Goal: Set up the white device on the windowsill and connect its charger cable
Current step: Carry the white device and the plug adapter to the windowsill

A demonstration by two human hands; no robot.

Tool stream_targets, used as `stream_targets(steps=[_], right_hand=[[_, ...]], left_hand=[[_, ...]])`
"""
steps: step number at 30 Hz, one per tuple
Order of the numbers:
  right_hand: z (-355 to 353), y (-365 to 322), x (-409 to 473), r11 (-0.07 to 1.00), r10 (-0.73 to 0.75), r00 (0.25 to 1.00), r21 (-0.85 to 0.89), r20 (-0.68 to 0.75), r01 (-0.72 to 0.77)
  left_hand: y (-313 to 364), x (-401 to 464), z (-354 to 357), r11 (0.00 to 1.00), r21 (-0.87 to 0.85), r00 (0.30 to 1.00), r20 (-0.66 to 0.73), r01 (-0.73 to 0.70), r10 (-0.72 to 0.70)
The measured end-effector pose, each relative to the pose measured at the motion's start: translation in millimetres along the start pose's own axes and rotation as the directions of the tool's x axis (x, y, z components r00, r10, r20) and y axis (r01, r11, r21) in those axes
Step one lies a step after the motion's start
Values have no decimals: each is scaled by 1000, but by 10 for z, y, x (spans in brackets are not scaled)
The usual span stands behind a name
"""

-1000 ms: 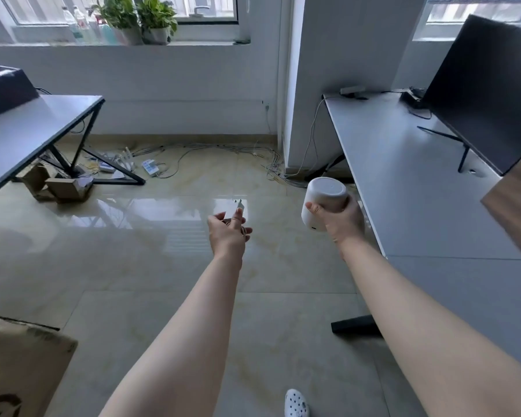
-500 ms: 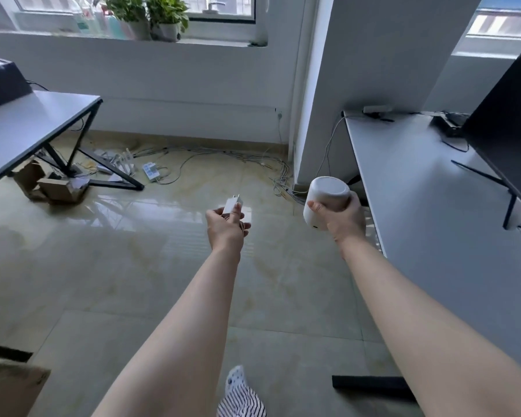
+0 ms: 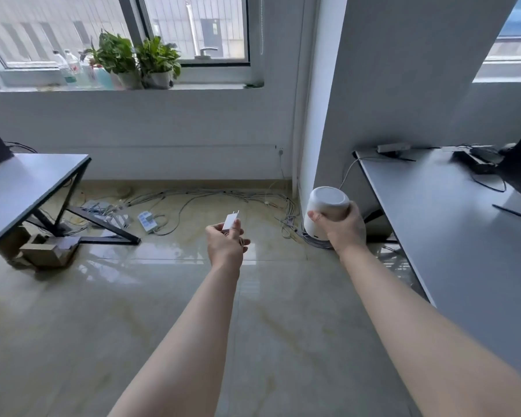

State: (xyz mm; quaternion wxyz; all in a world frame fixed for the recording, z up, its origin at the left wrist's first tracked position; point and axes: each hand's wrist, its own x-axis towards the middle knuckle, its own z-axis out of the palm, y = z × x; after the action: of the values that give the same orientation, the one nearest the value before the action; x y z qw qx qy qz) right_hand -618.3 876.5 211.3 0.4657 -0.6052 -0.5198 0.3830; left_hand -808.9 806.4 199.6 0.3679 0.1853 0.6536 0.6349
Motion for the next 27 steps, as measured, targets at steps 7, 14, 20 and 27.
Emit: stream_targets(steps=[7, 14, 20, 27], right_hand=[[658, -91, 635, 1000, 27, 999, -2, 38, -26], [1216, -88, 1456, 998, 56, 996, -37, 76, -53], [1699, -213, 2402, 999, 47, 993, 2, 111, -48], [2229, -380, 3370, 999, 40, 990, 3, 138, -41]], left_hand=[[75, 849, 182, 999, 23, 999, 11, 43, -43], [127, 1811, 424, 997, 53, 998, -40, 56, -54], [379, 2691, 891, 998, 58, 998, -50, 36, -33], [618, 3616, 1341, 998, 53, 998, -63, 26, -23]])
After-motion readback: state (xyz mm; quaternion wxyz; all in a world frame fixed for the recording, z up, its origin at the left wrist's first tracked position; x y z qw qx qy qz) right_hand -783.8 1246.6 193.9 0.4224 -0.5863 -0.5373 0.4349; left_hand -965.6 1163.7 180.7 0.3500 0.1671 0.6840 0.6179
